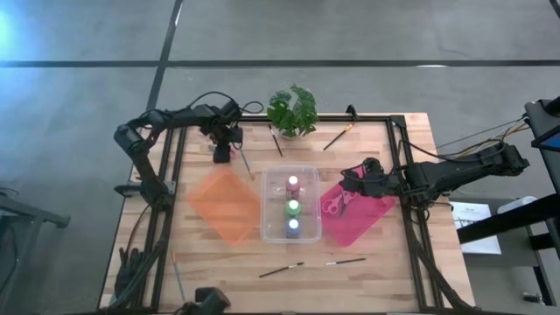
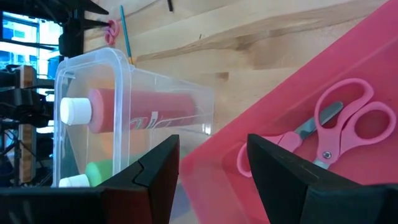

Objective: Pick & Place Paint Supplies
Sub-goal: Put the scissors into the pink bin

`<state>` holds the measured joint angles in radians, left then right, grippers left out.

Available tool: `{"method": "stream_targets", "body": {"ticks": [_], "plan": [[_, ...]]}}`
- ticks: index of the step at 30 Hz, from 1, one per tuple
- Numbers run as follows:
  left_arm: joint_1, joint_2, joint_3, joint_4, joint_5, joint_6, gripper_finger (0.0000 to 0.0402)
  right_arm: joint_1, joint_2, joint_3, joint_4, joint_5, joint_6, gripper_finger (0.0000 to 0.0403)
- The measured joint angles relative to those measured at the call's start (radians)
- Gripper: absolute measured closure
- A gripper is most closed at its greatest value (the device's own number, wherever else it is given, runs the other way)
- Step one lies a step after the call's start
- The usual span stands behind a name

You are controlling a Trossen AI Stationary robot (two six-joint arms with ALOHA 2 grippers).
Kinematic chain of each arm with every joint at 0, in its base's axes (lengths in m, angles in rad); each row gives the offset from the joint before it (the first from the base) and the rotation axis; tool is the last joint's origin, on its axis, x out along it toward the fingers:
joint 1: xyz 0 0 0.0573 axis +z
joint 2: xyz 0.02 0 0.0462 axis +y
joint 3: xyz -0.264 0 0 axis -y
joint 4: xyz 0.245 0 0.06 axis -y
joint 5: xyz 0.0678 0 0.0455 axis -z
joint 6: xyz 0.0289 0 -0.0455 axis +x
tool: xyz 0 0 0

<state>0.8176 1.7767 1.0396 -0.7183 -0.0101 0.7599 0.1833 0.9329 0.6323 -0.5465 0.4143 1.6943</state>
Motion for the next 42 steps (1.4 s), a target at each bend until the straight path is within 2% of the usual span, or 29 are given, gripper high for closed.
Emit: {"method": "stream_targets", "body": {"ticks": [13, 15, 19, 26, 30, 34, 35, 39, 42], "plan": [[0.012, 0.077, 0.009, 0.019, -0.018, -0.013, 0.0283, 0.007, 0.000, 0.000, 0.005, -0.027, 0.032, 0.0219], [0.012, 0.079, 0.012, 0.014, -0.029, -0.039, 0.0302, 0.009, 0.000, 0.000, 0.006, -0.029, 0.034, 0.0219], [0.013, 0.080, 0.014, -0.011, -0.020, -0.125, 0.0382, 0.009, 0.000, 0.000, 0.008, -0.030, 0.040, 0.0219], [0.018, 0.033, 0.024, -0.048, 0.042, -0.279, 0.0397, 0.009, 0.000, 0.000, 0.008, -0.027, 0.035, 0.0219], [0.019, -0.108, 0.088, -0.068, 0.123, -0.315, 0.0399, 0.009, 0.000, 0.000, 0.018, -0.026, 0.026, 0.0219], [0.021, -0.233, 0.149, -0.157, 0.206, -0.362, 0.0400, 0.009, 0.000, 0.000, 0.049, -0.022, -0.010, 0.0219], [0.021, -0.270, 0.166, -0.161, 0.257, -0.386, 0.0400, 0.009, 0.000, 0.000, 0.060, -0.021, -0.022, 0.0219], [-0.003, -0.413, 0.199, -0.147, 0.566, -0.521, 0.0400, 0.009, -0.001, 0.000, 0.087, -0.020, -0.085, 0.0219], [-0.097, -0.509, 0.200, -0.069, 0.646, -0.648, 0.0400, 0.009, -0.009, 0.000, 0.090, -0.019, -0.110, 0.0219]]}}
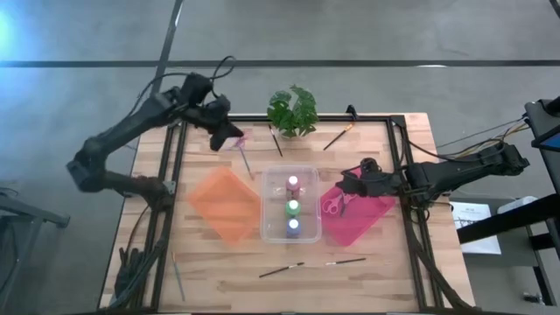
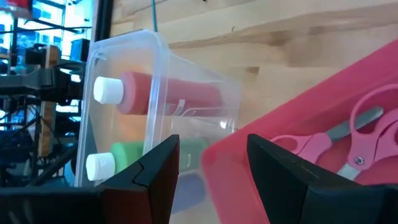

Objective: Pick & Place Paint Supplies
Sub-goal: Put the scissors into the pink bin

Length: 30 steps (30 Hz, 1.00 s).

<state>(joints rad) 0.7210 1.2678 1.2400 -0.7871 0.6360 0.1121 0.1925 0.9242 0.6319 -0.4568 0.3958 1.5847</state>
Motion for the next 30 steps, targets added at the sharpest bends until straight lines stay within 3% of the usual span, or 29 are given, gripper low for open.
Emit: {"method": "stream_targets", "body": {"ticks": [3, 8, 11, 15, 22, 25, 30], "plan": [[-0.142, -0.063, -0.003, 0.159, 0.015, -0.143, 0.0401, 0.008, -0.009, 0.000, 0.007, 0.028, -0.012, 0.0219], [-0.406, -0.041, -0.004, 0.534, -0.151, -0.350, 0.0401, 0.029, -0.034, 0.000, 0.089, 0.073, -0.097, 0.0219], [-0.496, 0.031, -0.004, 0.743, -0.243, -0.443, 0.0401, 0.043, -0.052, 0.000, 0.159, 0.079, -0.194, 0.0219], [-0.529, 0.154, 0.008, 0.948, -0.336, -0.560, 0.0401, 0.084, -0.078, 0.000, 0.306, 0.079, -0.408, 0.0219], [-0.553, 0.379, 0.094, 1.212, -0.329, -0.752, 0.0401, 0.151, -0.105, 0.000, 0.563, 0.078, -0.810, 0.0220], [-0.565, 0.450, 0.169, 1.229, -0.323, -0.801, 0.0401, 0.163, -0.117, 0.000, 0.626, 0.078, -0.939, 0.0220], [-0.573, 0.529, 0.275, 1.233, -0.250, -0.833, 0.0401, 0.166, -0.141, 0.000, 0.648, 0.077, -0.991, 0.0220]]}}
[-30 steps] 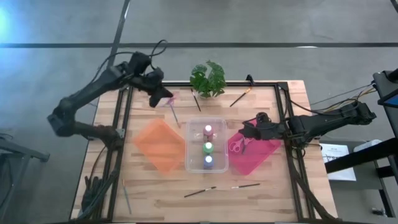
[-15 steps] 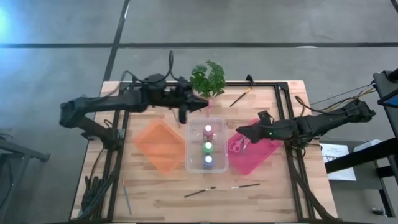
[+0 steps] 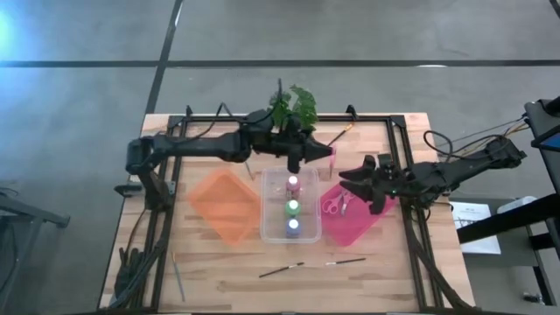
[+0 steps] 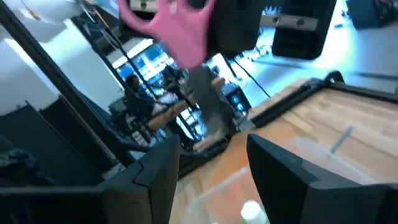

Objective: Pick & Place Paint Supplies
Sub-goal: Put the scissors into the pink bin

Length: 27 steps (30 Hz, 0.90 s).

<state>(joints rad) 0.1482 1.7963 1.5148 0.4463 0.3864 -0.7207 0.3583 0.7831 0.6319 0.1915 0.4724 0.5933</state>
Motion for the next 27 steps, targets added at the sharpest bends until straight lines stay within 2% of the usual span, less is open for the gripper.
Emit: {"method": "stream_targets", "body": {"ticks": [4, 8, 18, 27], "plan": [[-0.004, 0.035, 0.058, 0.014, 0.116, -0.029, 0.0401, 0.004, -0.014, 0.000, 0.085, -0.048, -0.075, 0.0220], [-0.015, 0.058, 0.075, 0.028, 0.174, -0.043, 0.0401, 0.004, -0.018, 0.000, 0.174, -0.097, -0.124, 0.0220], [-0.036, 0.060, 0.068, 0.138, 0.199, -0.091, 0.0401, 0.001, 0.028, 0.000, 0.257, -0.247, -0.099, 0.0220], [-0.072, 0.060, 0.068, 0.142, 0.185, -0.092, 0.0401, -0.014, 0.094, 0.000, 0.297, -0.254, -0.075, 0.0220]]}}
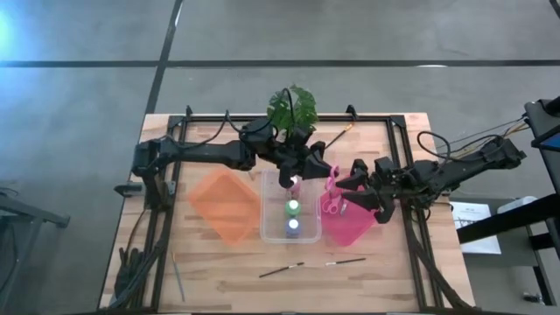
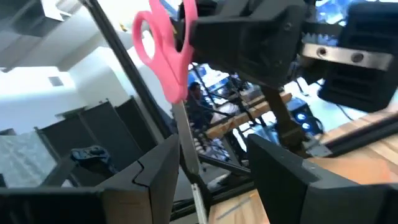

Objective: Pick & Place Paint Supplies
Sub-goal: Put the scissors into the pink bin

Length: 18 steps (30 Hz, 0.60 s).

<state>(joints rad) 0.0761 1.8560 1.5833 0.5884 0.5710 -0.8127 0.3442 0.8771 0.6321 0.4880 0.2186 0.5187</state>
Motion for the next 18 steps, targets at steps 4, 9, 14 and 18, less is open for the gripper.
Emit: {"method": "stream_targets", "body": {"ticks": [4, 9, 14, 18], "plan": [[-0.016, 0.000, 0.000, -0.002, -0.018, 0.000, 0.0401, -0.011, 0.024, 0.000, 0.051, -0.038, 0.006, 0.0220], [-0.030, 0.000, 0.000, -0.002, -0.029, 0.000, 0.0401, -0.012, 0.053, 0.000, 0.082, -0.058, 0.020, 0.0220], [-0.035, 0.000, 0.000, -0.002, -0.032, 0.000, 0.0401, -0.011, 0.107, 0.040, 0.089, -0.106, 0.028, 0.0220], [-0.036, 0.000, 0.000, -0.003, -0.040, 0.000, 0.0401, -0.011, 0.160, 0.091, 0.090, -0.129, 0.004, 0.0220]]}}
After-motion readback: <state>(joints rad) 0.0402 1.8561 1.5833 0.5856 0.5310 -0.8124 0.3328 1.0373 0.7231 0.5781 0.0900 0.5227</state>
